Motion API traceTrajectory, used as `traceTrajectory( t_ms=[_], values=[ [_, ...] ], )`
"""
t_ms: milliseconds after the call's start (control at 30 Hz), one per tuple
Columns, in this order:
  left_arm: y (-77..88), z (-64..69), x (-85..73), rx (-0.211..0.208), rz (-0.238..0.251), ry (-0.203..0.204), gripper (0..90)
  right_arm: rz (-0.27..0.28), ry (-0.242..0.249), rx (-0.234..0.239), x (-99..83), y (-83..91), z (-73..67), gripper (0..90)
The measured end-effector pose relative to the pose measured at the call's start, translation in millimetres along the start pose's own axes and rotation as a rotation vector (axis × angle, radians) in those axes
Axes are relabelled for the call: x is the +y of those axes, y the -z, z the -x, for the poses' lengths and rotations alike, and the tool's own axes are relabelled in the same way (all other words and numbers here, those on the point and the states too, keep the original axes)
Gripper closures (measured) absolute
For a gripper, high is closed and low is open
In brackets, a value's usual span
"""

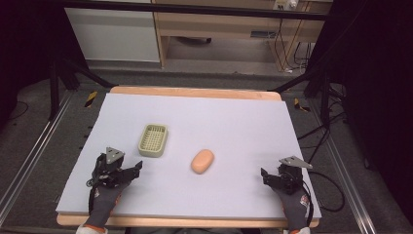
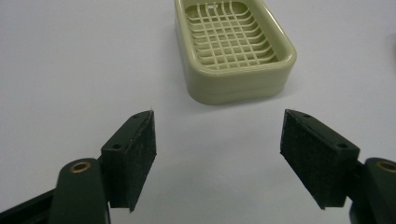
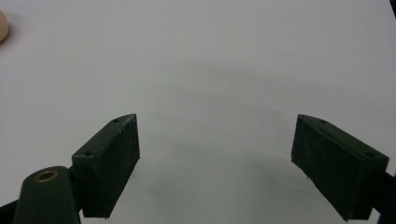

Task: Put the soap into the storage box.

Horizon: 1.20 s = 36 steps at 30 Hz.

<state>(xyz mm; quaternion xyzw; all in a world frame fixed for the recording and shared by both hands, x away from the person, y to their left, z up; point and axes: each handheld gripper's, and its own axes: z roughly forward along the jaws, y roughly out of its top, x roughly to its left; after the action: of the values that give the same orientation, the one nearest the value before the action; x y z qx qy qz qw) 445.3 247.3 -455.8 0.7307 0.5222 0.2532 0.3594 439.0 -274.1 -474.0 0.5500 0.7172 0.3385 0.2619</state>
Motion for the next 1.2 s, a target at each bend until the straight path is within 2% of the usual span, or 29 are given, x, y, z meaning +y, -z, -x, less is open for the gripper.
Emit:
traceTrajectory(
  t_ms=[233,533,1000,1200],
  values=[
    [0.2,5.5,1.7,-0.027,-0.003,-0.011,25.9,0.002,0.001,0.002,0.1,0.5,-0.3,15.0],
    [1.4,19.7,6.3,-0.059,0.021,-0.034,24.4,0.005,0.000,0.004,0.5,0.6,-0.6,14.7],
    [2.6,37.8,13.0,-0.117,0.022,-0.068,22.3,0.010,0.011,0.002,1.0,0.3,-1.8,14.2],
    [3.8,44.2,15.3,-0.128,0.033,-0.077,21.8,0.018,0.013,-0.001,1.5,1.6,-0.3,14.2]
  ],
)
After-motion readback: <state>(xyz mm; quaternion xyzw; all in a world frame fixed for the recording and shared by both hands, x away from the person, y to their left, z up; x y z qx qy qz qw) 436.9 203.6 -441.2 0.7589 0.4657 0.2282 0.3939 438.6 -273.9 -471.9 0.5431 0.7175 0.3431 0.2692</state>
